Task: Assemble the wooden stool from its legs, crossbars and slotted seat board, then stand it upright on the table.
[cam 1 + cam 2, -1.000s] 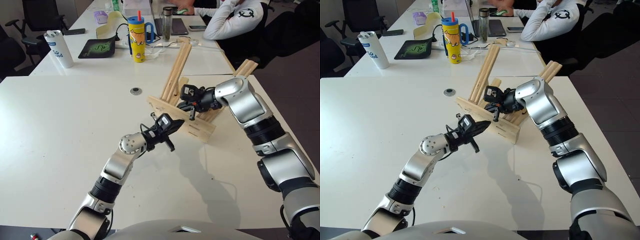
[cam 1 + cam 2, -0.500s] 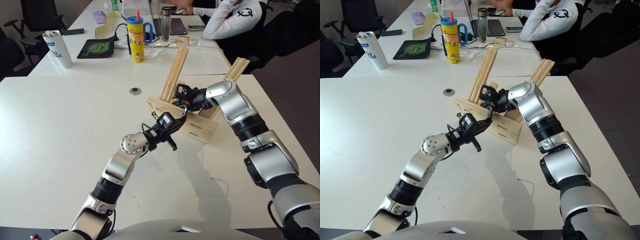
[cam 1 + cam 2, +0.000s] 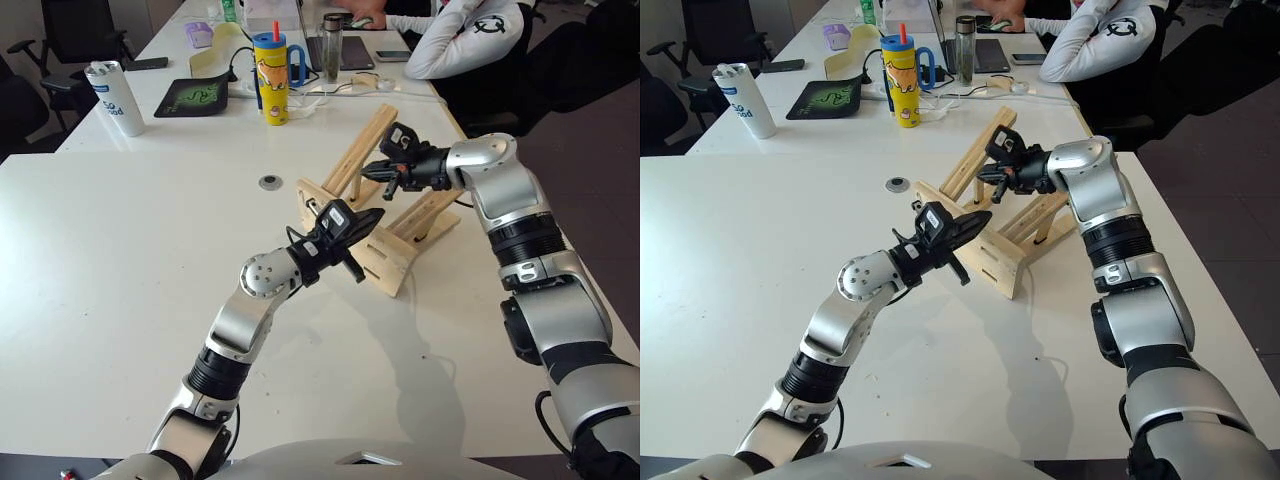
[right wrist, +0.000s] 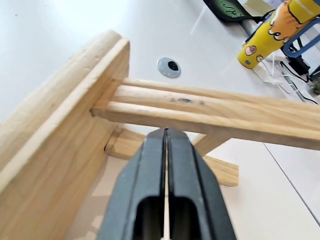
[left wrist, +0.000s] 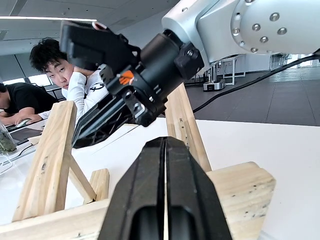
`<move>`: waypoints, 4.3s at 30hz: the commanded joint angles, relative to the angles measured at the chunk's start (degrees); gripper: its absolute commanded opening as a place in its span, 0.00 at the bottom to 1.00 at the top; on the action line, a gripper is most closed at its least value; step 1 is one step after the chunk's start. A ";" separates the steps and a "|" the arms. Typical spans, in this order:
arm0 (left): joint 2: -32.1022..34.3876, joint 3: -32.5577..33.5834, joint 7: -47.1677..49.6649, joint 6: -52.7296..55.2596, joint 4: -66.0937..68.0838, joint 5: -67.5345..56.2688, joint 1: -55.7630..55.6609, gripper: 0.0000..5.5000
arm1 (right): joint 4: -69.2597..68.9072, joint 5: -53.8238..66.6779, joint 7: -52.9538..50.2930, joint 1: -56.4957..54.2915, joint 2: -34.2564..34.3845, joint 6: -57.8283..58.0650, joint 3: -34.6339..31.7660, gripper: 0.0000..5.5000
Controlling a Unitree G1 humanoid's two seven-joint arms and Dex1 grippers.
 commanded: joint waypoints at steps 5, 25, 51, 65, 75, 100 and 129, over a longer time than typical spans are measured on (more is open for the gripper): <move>0.86 0.19 0.21 1.31 -1.86 -0.42 1.14 0.00 | 19.57 1.47 -32.00 -8.54 3.13 -10.77 -14.34 0.00; 0.63 0.51 1.65 1.35 -2.36 -0.78 1.48 0.00 | 44.25 8.42 -53.55 -12.99 -5.93 -16.51 -30.70 0.00; 3.33 12.95 10.00 -1.31 2.10 0.08 0.42 0.00 | -26.96 -1.44 -66.92 39.41 12.01 -7.33 -19.74 0.00; 6.99 14.15 10.32 -7.45 11.88 3.34 1.25 0.00 | -22.48 -0.65 -62.29 29.09 18.17 6.73 -14.48 0.00; 15.70 15.37 11.00 -22.90 48.70 11.49 -19.80 0.00 | -21.26 2.25 -57.56 28.31 21.17 15.42 -14.00 0.00; 19.28 13.17 12.88 -36.29 78.89 18.24 -32.89 0.00 | -29.14 23.94 -8.95 32.65 14.85 11.97 -5.61 0.00; 19.85 13.59 3.87 -38.47 68.52 15.27 -20.99 0.00 | -16.51 17.15 -6.43 30.50 -4.45 2.59 -11.18 0.00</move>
